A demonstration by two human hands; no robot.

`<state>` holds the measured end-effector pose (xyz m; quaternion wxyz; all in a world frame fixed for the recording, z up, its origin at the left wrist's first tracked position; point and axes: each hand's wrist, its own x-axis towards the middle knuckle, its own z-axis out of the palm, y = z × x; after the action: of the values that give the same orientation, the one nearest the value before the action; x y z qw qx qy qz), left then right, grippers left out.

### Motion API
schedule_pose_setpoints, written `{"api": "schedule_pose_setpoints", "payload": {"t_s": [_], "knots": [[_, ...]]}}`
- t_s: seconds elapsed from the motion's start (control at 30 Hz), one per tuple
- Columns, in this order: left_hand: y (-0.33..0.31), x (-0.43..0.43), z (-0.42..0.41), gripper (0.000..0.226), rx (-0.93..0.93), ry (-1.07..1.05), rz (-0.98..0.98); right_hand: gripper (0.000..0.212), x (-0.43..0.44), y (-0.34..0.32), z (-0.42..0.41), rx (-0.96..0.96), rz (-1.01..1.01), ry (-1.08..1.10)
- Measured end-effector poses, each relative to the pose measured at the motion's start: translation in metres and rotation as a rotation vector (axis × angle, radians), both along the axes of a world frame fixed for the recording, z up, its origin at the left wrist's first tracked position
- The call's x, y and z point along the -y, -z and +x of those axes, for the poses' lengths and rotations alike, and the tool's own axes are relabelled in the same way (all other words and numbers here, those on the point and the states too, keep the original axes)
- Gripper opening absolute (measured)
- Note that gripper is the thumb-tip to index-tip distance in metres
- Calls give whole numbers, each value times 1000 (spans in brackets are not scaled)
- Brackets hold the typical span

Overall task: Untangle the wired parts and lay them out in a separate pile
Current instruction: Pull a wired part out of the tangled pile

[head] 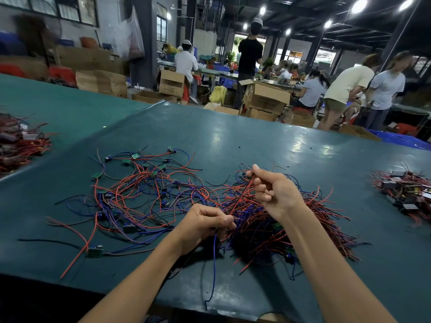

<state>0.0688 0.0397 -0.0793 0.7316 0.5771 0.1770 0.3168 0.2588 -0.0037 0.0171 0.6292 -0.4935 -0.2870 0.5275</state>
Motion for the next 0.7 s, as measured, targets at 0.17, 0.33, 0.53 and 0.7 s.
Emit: {"api": "schedule_pose_setpoints", "payload": {"t_s": [0.17, 0.33, 0.53, 0.7], "knots": [[-1, 0, 0, 17, 0, 1, 7, 26, -2, 6, 7, 621, 88, 236], [-2, 1, -1, 16, 4, 5, -6, 31, -6, 10, 9, 1145, 153, 253], [-3, 1, -1, 20, 0, 10, -25, 32, -10, 11, 16, 875, 79, 142], [1, -1, 1, 29, -6, -6, -69, 33, -17, 9, 20, 775, 40, 122]]}}
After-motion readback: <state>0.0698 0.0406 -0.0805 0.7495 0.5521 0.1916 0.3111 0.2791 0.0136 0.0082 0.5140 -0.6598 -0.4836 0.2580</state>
